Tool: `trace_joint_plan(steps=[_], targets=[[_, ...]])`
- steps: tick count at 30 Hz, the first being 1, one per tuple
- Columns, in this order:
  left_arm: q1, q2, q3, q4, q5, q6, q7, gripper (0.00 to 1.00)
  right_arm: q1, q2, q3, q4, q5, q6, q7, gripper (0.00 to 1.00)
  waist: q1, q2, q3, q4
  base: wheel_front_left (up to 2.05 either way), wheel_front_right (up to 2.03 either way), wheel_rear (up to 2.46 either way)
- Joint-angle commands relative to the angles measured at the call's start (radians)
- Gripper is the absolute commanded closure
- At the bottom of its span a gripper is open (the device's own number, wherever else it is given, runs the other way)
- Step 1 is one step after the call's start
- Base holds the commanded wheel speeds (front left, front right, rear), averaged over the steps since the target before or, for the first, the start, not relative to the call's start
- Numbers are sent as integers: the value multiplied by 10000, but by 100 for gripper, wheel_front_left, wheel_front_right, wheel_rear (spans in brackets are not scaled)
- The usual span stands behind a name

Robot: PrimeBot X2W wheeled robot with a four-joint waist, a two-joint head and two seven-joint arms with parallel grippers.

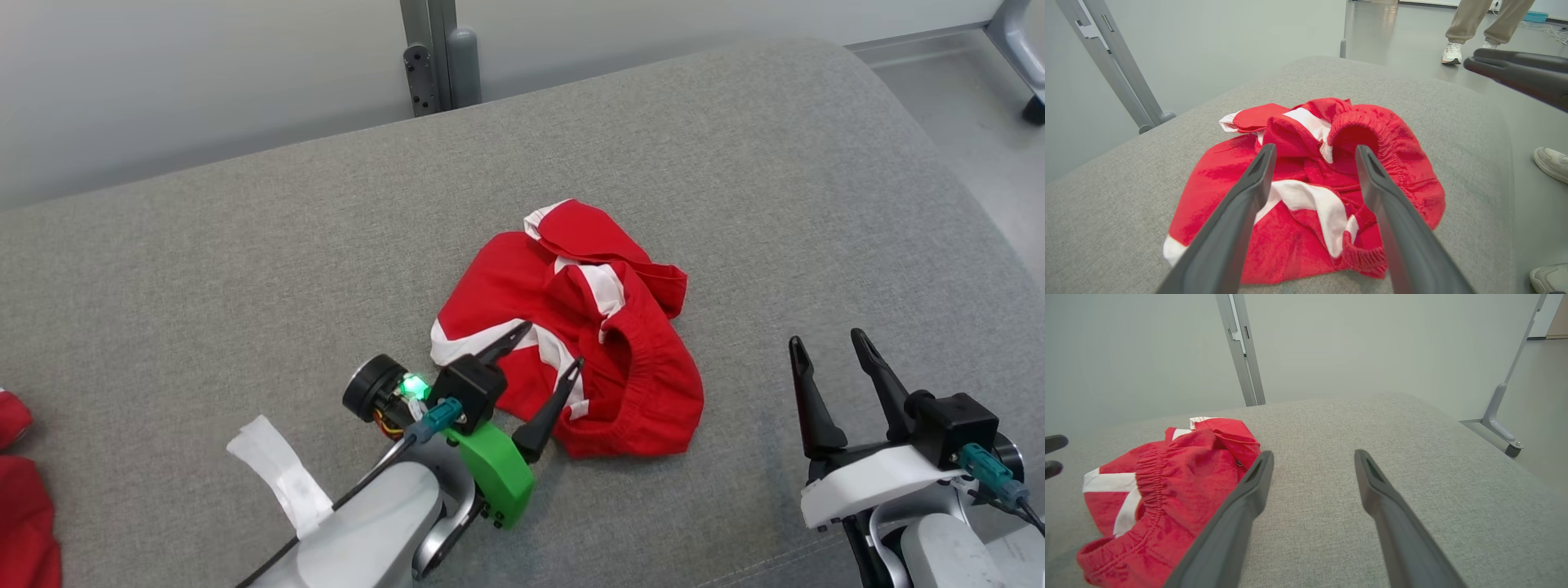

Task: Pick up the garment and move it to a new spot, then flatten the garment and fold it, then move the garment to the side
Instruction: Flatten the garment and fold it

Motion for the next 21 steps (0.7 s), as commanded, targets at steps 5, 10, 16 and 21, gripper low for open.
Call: trace_joint_plan(steps=[5,10,16,21], targets=[[-450,-81,169,92,-341,-46,471,0,-158,-11,128,2,54,1,-28,0,0,0,80,-108,0,0,0],[-655,-278,10,292,-474,-230,841,0,-162,-2,126,-15,95,1,-28,0,0,0,257,-275,0,0,0],[-995,-530,-100,889,-560,-297,1168,0,-285,85,198,-14,112,1,-28,0,0,0,488,-517,0,0,0],[-1271,-517,-111,1674,-504,-123,1274,0,-388,141,191,-26,97,1,-28,0,0,0,649,-745,0,0,0]])
